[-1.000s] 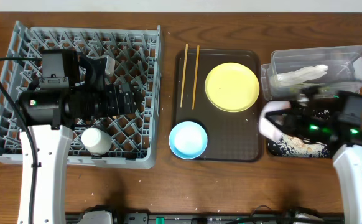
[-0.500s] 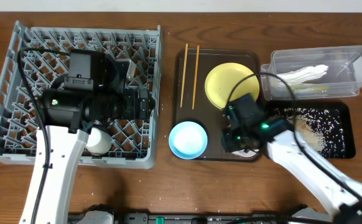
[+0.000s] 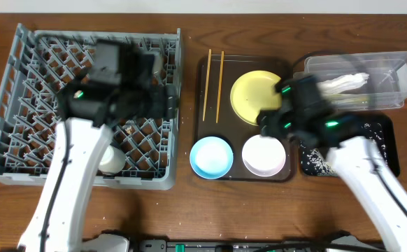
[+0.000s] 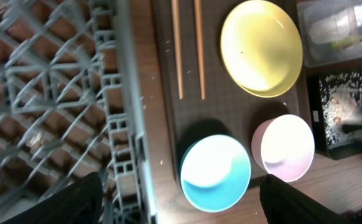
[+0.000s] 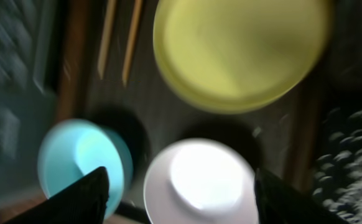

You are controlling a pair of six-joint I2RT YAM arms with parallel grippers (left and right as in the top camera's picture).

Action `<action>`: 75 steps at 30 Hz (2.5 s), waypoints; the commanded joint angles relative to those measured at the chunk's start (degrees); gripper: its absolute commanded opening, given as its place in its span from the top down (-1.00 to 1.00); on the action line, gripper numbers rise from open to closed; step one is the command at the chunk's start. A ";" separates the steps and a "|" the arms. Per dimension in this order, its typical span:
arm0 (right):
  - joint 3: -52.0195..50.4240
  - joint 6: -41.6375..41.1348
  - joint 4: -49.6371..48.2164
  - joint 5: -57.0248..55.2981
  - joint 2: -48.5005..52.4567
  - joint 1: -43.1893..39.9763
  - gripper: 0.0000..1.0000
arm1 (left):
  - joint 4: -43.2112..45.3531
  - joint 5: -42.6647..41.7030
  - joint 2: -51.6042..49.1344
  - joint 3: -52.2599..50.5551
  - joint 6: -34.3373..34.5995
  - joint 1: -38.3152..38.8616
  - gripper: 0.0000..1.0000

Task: Sort waste into correct bins and load items into the dishwasher
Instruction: 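Set the empty white bowl back on the brown tray, then grasp one wooden chopstick on the brown tray with the left gripper, then carry the chopstick left and drop it into the dish rack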

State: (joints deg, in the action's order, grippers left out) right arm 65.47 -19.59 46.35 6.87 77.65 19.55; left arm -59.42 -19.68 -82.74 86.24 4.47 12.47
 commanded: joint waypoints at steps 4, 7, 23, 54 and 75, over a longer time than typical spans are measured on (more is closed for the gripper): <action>5.03 -8.11 4.44 9.27 -2.75 -14.91 -0.50 | 5.99 7.58 -12.52 5.20 -1.03 10.03 -0.64; 4.92 -8.04 8.59 10.73 -2.56 -19.52 -0.52 | 12.74 8.41 -20.00 5.18 -1.01 12.79 -0.48; 4.92 -6.29 12.39 9.66 -2.54 -20.31 -0.55 | 36.00 11.58 -39.98 5.18 -1.01 13.99 -0.13; 4.92 -6.29 13.27 9.64 -2.54 -20.28 -0.56 | 36.04 11.39 -38.03 5.20 -0.09 15.04 0.85; 4.92 -6.03 13.25 9.62 -2.54 -20.28 -0.57 | 11.30 26.64 -23.63 1.51 6.12 1.97 0.84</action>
State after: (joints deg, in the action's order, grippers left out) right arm 70.08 -26.13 59.53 16.51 75.09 -0.51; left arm -47.83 8.16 -105.30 89.19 14.11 15.49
